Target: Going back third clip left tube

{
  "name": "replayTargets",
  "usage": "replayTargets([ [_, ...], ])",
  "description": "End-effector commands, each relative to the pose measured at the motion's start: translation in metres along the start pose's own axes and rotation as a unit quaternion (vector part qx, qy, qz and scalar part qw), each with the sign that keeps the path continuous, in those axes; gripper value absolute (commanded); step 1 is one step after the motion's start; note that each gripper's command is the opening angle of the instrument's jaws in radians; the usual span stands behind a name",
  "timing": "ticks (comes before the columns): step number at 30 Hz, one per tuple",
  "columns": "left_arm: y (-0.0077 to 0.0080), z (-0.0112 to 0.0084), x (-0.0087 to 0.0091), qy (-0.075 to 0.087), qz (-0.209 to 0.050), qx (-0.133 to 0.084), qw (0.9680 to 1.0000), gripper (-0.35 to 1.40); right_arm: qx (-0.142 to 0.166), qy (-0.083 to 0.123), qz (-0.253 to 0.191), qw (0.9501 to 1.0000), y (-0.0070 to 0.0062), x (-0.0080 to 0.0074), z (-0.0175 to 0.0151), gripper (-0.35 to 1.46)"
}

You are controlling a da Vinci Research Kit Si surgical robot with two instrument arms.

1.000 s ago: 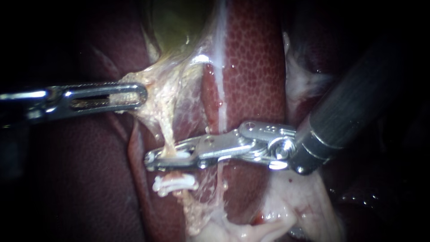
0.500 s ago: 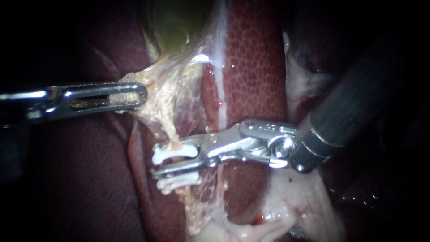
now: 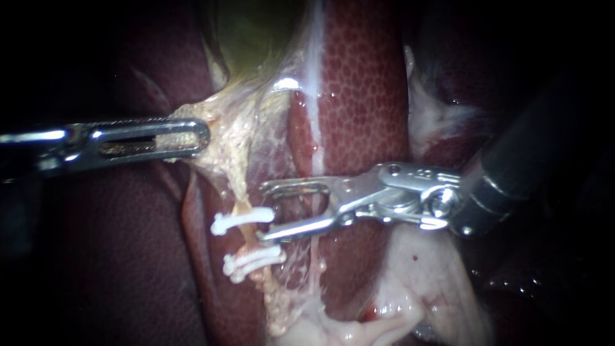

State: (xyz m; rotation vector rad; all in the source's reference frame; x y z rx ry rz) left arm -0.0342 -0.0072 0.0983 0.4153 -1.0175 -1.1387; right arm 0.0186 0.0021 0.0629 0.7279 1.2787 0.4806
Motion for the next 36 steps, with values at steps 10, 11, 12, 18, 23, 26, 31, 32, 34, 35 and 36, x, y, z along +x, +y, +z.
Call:
replayTargets([
  [10,0.0000,0.0000,0.0000,0.000,0.000,0.000,1.0000,-0.35,-0.013,0.005,-0.018,0.9997,-0.0018,0.0029,-0.0090,0.60],
  [11,0.0000,0.0001,0.0000,0.000,0.000,0.000,1.0000,-0.35,-0.013,0.006,-0.019,0.9997,-0.0021,0.0033,-0.0096,0.60],
  [12,0.0000,0.0001,0.0000,0.000,0.000,0.000,1.0000,-0.35,-0.012,0.007,-0.020,0.9997,-0.0024,0.0040,-0.0104,0.60],
  [18,0.0002,0.0002,0.0000,0.000,0.000,0.000,1.0000,-0.35,-0.006,0.018,-0.030,0.9994,-0.0042,0.0065,-0.0127,0.60],
  [23,0.0004,0.0005,0.0001,0.000,0.001,0.000,1.0000,-0.35,-0.004,0.019,-0.035,0.9992,-0.0052,0.0073,-0.0130,0.60],
  [26,0.0007,0.0008,0.0003,0.000,0.001,0.000,1.0000,-0.35,-0.004,0.019,-0.035,0.9992,-0.0053,0.0073,-0.0130,0.60],
  [31,0.0013,0.0021,0.0011,-0.003,0.004,-0.002,1.0000,-0.35,-0.004,0.019,-0.036,0.9992,-0.0052,0.0069,-0.0129,0.60],
  [32,0.0014,0.0024,0.0013,-0.004,0.004,-0.004,1.0000,-0.35,-0.004,0.019,-0.036,0.9992,-0.0051,0.0068,-0.0129,0.60],
  [34,0.0015,0.0031,0.0016,-0.005,0.005,-0.002,1.0000,-0.35,-0.004,0.019,-0.037,0.9991,-0.0051,0.0068,-0.0128,0.60],
  [35,0.0016,0.0035,0.0018,-0.004,0.006,-0.003,1.0000,-0.35,-0.004,0.019,-0.037,0.9991,-0.0051,0.0067,-0.0128,0.60],
  [36,0.0017,0.0040,0.0019,-0.002,0.006,-0.002,1.0000,-0.35,-0.004,0.019,-0.037,0.9991,-0.0051,0.0067,-0.0128,0.60],
])
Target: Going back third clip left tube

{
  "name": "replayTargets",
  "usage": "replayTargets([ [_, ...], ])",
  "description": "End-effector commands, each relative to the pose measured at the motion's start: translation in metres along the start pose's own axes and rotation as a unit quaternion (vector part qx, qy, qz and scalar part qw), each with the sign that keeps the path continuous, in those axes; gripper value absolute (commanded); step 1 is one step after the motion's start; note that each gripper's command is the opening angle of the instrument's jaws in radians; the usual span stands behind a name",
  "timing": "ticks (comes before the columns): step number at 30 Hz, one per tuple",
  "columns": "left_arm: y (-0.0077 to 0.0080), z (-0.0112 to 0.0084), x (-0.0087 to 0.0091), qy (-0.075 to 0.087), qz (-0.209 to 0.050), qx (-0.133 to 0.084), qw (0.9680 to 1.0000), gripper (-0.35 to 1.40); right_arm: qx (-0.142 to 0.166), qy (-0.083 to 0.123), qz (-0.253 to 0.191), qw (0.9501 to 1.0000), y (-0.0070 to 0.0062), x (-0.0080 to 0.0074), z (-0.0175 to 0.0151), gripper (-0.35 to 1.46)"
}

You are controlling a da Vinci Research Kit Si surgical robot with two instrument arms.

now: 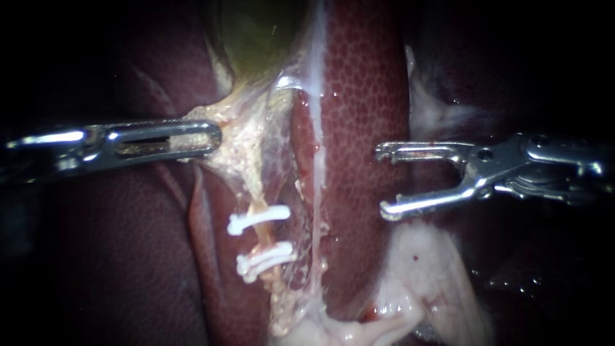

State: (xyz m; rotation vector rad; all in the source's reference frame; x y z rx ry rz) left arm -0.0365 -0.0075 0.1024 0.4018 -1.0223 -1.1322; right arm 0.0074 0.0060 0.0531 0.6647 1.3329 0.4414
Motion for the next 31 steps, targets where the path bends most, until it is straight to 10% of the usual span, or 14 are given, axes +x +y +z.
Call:
replayTargets([
  [1,0.0001,0.0004,0.0000,0.003,0.001,0.000,1.0000,-0.35,0.000,0.000,0.000,1.0000,0.0000,0.0000,0.0000,0.60],
  [13,0.0000,0.0045,0.0007,0.010,0.002,0.006,0.9999,-0.35,0.000,0.000,0.000,1.0000,-0.0001,0.0000,0.0000,0.60],
  [31,-0.0001,0.0048,0.0007,0.011,0.002,0.007,0.9999,-0.35,0.000,0.000,-0.003,1.0000,-0.0003,0.0001,0.0000,0.60],
])
